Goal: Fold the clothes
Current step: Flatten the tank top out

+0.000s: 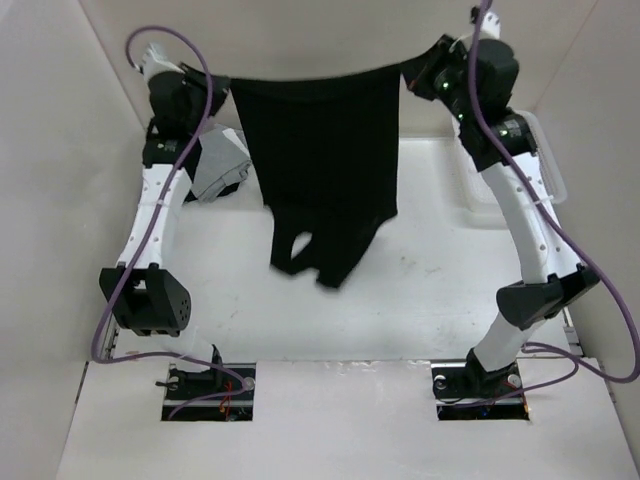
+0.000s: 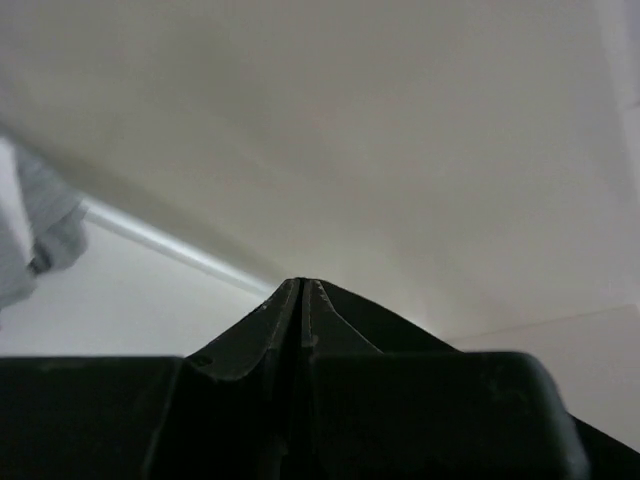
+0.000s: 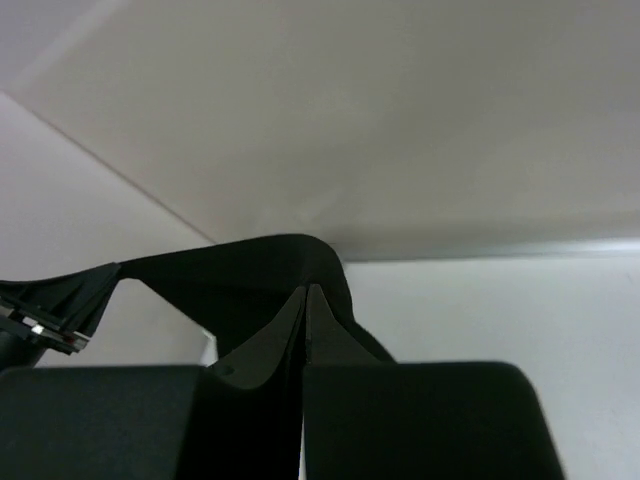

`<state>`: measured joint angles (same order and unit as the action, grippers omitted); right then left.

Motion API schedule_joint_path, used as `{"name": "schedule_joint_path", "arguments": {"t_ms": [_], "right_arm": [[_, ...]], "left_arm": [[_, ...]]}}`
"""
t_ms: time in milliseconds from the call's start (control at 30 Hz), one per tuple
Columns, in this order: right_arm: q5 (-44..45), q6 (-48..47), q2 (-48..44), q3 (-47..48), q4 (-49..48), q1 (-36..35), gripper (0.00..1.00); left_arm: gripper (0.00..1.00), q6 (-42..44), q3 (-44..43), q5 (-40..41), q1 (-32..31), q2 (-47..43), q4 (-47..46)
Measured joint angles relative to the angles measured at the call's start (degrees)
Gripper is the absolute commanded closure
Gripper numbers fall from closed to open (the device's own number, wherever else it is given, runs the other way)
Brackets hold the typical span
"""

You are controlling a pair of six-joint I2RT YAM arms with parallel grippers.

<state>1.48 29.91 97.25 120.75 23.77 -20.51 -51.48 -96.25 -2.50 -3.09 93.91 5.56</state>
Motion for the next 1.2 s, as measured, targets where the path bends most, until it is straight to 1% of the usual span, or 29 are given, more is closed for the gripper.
{"name": "schedule_joint_path", "arguments": {"t_ms": [100,167,233,300,367,467,567,633,700,767,867,933,1000,1133,1200], "right_arm": [[-1.81,1.11,0.07,7.52,0.15,0.72,1.0],[-2.51,1.66,-1.81,9.35,-0.5,1.01,1.0],[-2.95,2.05,-4.98,8.0,-1.09,1.05,1.0],[-3.02,2.29,-9.57,2.73,-2.56,1.07,1.0],[-3.02,2.69,-15.52,-6.84,-5.22,1.07,1.0],[-2.69,3.5,-24.7,-24.76,-9.14,1.03,1.0],[-1.42,4.79,-32.79,-43.76,-11.56,0.26,1.0],[0.0,5.92,-37.94,-56.94,-13.14,-1.73,1.0],[1.25,7.19,-43.43,-69.37,-13.44,-5.2,1.0],[2.47,9.38,-50.12,-81.4,-12.98,-9.75,1.0],[4.31,13.92,-60.92,-94.03,-10.71,-17.16,1.0],[5.77,18.21,-67.89,-100.1,-8.41,-23.19,1.0],[7.28,22.75,-73.0,-103.62,-5.75,-29.4,1.0],[11.45,33.14,-79.03,-105.81,1.38,-45.07,1.0],[14.12,38.18,-80.17,-105.74,4.33,-53.22,1.0]], "left_arm": [[0.97,-0.94,-7.32,-2.12,1.9,-0.5,-1.51],[0.96,-1.55,-9.44,-3.1,3.26,-1.84,-2.84],[0.96,-1.9,-9.68,-3.82,4.35,-3.96,-3.67],[0.96,-1.99,-8.37,-4.2,4.83,-6.25,-4.5],[0.96,-1.99,-3.93,-4.52,4.46,-9.51,-6.34],[0.96,-1.99,6.88,-5.01,3.19,-15.06,-9.11],[0.95,-1.95,23.8,-4.81,1.36,-21.9,-12.81],[0.95,-1.84,36.83,-4.09,-0.09,-26.71,-14.1],[0.96,-1.79,49.55,-2.99,-1.36,-31.67,-14.36],[0.97,-1.46,62.05,-2.05,-2.49,-37.86,-12.15],[0.98,-1.16,73.53,-0.9,-2.67,-48.87,-3.61],[0.98,-1.2,76.81,-0.46,-2.78,-57.05,2.62],[0.99,-2.01,77.68,-0.22,-4.11,-65.94,9.44],[0.99,-5.16,76.41,0.44,-9.75,-81.72,22.05],[0.99,-6.45,74.79,1.64,-12.11,-85.85,27.17]]}}
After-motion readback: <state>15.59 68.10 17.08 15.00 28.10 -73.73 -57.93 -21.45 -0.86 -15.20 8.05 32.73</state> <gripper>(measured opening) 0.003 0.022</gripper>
